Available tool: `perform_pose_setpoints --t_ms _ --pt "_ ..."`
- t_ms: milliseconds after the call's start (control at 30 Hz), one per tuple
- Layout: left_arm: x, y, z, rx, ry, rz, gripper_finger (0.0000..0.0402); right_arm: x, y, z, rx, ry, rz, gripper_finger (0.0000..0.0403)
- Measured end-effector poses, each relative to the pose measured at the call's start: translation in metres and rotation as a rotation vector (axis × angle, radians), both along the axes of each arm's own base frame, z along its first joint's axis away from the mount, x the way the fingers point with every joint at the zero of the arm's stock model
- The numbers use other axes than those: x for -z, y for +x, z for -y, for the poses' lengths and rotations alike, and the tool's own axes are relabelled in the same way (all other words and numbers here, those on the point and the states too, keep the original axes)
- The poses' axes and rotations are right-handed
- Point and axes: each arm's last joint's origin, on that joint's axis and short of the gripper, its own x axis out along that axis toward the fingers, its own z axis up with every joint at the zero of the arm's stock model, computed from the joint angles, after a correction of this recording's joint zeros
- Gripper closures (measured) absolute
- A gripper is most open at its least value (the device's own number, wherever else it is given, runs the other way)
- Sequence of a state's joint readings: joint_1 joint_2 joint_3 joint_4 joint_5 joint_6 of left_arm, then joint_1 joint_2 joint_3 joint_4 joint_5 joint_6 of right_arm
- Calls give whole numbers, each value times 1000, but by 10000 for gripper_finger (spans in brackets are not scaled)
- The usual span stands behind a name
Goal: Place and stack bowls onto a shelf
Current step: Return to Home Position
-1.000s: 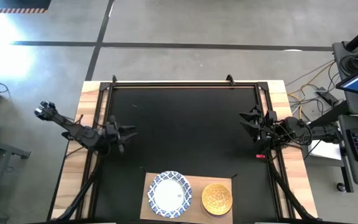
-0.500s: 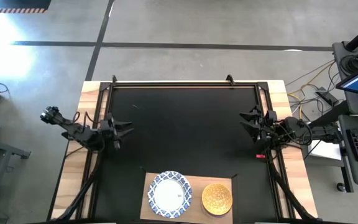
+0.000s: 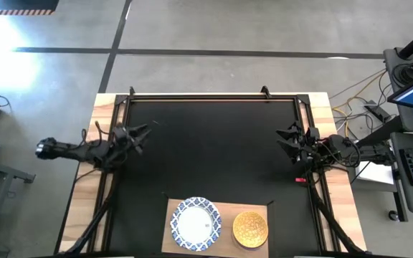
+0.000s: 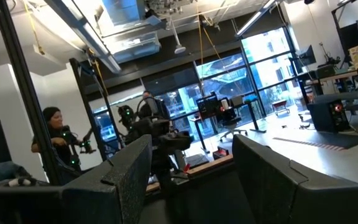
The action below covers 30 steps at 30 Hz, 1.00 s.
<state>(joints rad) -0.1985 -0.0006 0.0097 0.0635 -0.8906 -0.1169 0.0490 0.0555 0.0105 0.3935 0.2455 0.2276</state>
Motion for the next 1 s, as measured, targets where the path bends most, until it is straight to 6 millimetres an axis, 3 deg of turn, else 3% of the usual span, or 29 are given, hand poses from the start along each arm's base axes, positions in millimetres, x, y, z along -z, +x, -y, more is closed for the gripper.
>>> perform_pose_setpoints --t_ms 567,1000 --pt "0 -4 -22 -249 0 0 257 0 0 0 0 0 0 190" --pt "0 -4 -23 -260 0 -1 257 0 0 0 0 0 0 190"
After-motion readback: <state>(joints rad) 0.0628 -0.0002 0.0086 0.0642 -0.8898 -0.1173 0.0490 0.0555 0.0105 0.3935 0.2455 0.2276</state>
